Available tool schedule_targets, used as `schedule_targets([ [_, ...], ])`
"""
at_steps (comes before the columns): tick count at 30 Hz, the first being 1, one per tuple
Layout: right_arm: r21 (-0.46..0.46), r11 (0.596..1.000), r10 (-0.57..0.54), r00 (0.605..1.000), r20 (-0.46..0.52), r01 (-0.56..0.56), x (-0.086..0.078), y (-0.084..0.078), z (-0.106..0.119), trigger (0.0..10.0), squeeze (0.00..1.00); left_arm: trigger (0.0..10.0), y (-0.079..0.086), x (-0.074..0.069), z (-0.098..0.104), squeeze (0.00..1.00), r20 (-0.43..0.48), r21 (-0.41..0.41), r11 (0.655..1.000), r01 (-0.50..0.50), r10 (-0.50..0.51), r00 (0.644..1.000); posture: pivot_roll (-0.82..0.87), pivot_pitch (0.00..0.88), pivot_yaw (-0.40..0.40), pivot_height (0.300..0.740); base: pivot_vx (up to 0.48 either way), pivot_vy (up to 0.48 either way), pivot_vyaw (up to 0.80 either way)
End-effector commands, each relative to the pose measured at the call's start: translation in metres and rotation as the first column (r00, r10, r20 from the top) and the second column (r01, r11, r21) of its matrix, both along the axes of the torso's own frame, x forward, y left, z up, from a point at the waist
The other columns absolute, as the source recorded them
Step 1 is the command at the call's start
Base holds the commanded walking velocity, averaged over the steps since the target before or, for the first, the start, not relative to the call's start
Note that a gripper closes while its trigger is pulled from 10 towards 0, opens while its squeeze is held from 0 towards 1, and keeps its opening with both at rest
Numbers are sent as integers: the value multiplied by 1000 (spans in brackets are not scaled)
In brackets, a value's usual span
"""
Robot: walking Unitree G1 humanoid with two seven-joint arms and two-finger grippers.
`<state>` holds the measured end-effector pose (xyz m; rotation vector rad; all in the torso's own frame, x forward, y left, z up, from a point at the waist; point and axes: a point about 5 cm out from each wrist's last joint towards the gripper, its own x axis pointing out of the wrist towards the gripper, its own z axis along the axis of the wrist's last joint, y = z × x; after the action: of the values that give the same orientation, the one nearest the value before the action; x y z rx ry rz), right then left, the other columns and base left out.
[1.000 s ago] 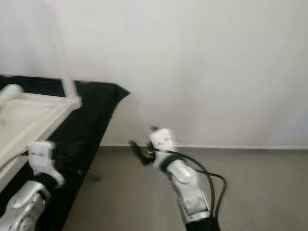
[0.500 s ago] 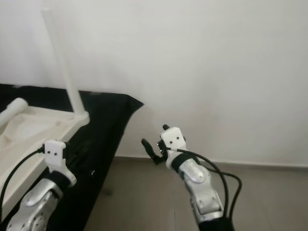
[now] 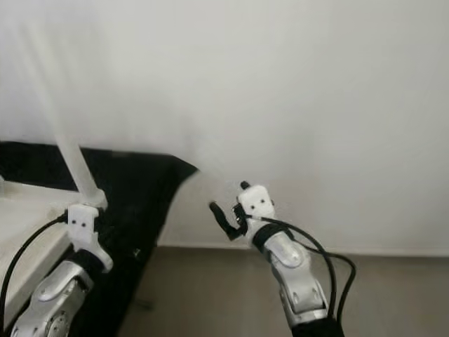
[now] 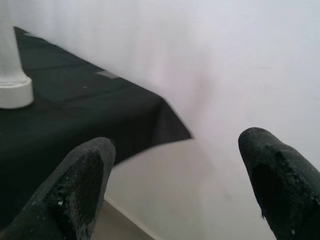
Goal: Building children table
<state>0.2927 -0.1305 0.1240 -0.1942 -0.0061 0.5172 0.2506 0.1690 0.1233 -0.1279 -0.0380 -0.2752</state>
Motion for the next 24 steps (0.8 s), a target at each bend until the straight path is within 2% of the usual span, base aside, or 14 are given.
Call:
schedule_targets([
  [1, 4, 1000, 3, 1000, 1, -3, -1, -2, 0, 10000, 0, 10000, 1, 1, 2, 0, 7, 12, 1000, -7, 7, 1000, -91, 0, 9, 740, 337, 0, 0],
  [7, -15, 1000, 17, 1000, 13, -17, -2, -1, 0, 10000, 0, 10000, 1, 1, 1, 0, 4, 9, 1000, -7, 7, 1000, -90, 0, 9, 740, 336, 0, 0],
  [10, -38, 998, 45, 999, 14, -44, -2, 1, 0, 10000, 0, 10000, 1, 1, 1, 0, 6, 5, 1000, -11, 11, 1000, -90, 0, 9, 740, 270, 0, 800],
  [18, -24, 992, 124, 992, -12, -124, -4, 5, -2, 10000, 0, 10000, 1, -1, 1, 0, 5, 30, 1000, -2, 2, 1000, -88, 0, 8, 740, 0, 0, 800],
  [21, -26, 987, 160, 987, -20, -161, -4, 7, -3, 10000, 0, 10000, -3, -1, 1, 0, 9, 54, 998, 30, -31, 999, -87, 0, 9, 740, 246, -409, 800],
  [24, -24, 984, 175, 984, -24, -176, -5, 7, -3, 10000, 0, 10000, -3, -1, 3, 0, 28, 38, 999, 16, -17, 999, -87, 0, 9, 740, 247, -409, 800],
])
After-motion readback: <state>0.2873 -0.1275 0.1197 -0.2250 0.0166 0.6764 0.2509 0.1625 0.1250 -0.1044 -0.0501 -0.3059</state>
